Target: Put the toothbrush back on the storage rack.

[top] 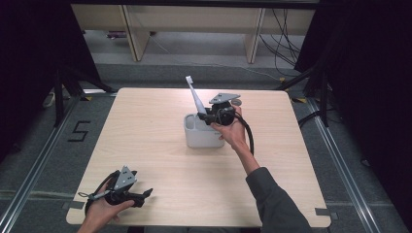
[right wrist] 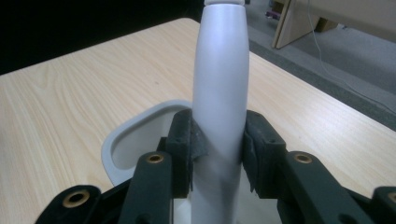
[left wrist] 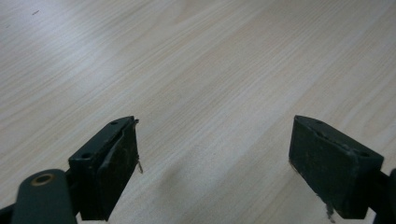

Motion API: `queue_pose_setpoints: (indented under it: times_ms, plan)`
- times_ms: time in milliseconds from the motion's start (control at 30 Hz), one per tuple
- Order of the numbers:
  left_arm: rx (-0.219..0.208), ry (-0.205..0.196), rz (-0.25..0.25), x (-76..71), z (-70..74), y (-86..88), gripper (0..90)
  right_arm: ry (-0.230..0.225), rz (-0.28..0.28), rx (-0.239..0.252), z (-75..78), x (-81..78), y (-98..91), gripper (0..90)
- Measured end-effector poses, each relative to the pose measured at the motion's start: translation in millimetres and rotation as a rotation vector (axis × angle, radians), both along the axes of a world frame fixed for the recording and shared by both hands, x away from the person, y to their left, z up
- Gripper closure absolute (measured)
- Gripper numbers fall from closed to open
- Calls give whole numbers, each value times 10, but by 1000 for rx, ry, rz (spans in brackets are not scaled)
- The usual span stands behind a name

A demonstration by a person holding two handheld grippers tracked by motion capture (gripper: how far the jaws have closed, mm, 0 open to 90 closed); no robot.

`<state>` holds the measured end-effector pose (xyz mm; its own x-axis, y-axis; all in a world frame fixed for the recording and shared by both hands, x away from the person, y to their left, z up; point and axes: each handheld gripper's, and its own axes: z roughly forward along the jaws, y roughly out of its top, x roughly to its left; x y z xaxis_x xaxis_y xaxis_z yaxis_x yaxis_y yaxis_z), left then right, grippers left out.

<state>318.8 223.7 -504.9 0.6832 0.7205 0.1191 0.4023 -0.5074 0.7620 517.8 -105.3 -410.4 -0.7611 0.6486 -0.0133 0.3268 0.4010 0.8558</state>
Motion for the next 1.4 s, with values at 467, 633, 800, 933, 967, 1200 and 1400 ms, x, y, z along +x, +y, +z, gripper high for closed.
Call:
queue_pose_setpoints:
  times_ms: [467, 633, 800, 933, 967, 1200, 1400]
  plan:
    - [-1, 2, 1, -2, -2, -2, 152, 28, 7, -58, -79, 9, 4, 663]
    - [24, 2, -9, 4, 8, 15, 152, 52, -1, -54, -103, 0, 17, 662]
    - [27, 2, -10, 4, 10, 17, 152, 56, 5, -70, -117, -2, 15, 662]
    - [23, 1, -7, 4, 8, 14, 152, 54, 5, -77, -123, 2, 12, 661]
    - [24, 1, -9, 4, 9, 15, 152, 54, 6, -78, -123, 2, 11, 661]
    - [30, 1, -12, 6, 12, 18, 152, 55, 4, -66, -126, -4, 21, 659]
    - [17, 3, -5, 0, 5, 7, 152, 39, 14, -59, -98, -17, 26, 647]
